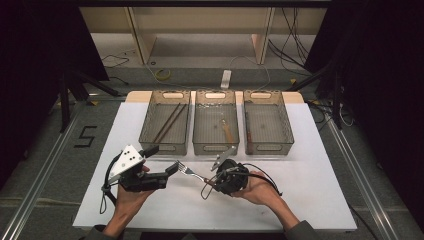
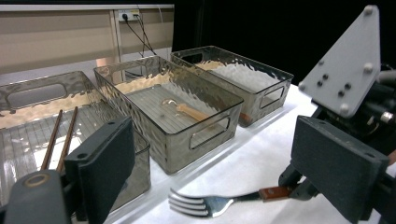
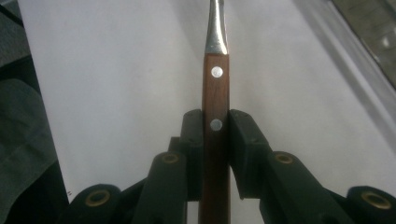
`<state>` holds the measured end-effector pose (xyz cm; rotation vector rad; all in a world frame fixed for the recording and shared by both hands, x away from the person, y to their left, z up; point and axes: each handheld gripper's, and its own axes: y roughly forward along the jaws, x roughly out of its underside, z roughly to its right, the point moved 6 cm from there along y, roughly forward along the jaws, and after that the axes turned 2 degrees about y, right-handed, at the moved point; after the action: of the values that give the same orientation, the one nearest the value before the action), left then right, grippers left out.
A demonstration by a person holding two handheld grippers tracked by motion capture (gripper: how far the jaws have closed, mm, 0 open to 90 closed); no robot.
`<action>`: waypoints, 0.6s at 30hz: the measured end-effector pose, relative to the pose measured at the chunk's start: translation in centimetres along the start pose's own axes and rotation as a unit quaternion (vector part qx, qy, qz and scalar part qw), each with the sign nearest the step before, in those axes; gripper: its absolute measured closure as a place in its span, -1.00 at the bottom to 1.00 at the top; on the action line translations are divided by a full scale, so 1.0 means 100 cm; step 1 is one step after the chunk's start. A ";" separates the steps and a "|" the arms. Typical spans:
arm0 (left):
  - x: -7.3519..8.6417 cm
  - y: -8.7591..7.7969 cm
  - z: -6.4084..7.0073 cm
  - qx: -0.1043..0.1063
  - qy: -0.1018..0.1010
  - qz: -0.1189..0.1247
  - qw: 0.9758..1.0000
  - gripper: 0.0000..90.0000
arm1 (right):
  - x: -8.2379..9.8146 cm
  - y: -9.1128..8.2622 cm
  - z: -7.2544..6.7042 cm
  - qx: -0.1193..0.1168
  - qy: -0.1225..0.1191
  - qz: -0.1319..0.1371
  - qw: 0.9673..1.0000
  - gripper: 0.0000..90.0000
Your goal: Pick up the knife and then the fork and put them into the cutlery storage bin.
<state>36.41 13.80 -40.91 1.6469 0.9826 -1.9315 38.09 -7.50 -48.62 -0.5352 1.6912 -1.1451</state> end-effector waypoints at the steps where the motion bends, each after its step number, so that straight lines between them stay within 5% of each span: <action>1: 0.000 0.000 0.000 0.000 0.000 0.000 1.000 -0.71 | -0.001 -0.002 0.001 0.001 0.002 0.009 1.000 0.71; 18: 0.000 0.000 0.000 0.000 0.000 0.000 1.000 -0.71 | -0.001 -0.055 0.042 0.035 0.070 0.107 0.991 0.71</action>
<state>36.41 13.78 -40.92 1.6463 0.9815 -1.9317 41.04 -11.84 -44.08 -0.2274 1.7732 -1.1019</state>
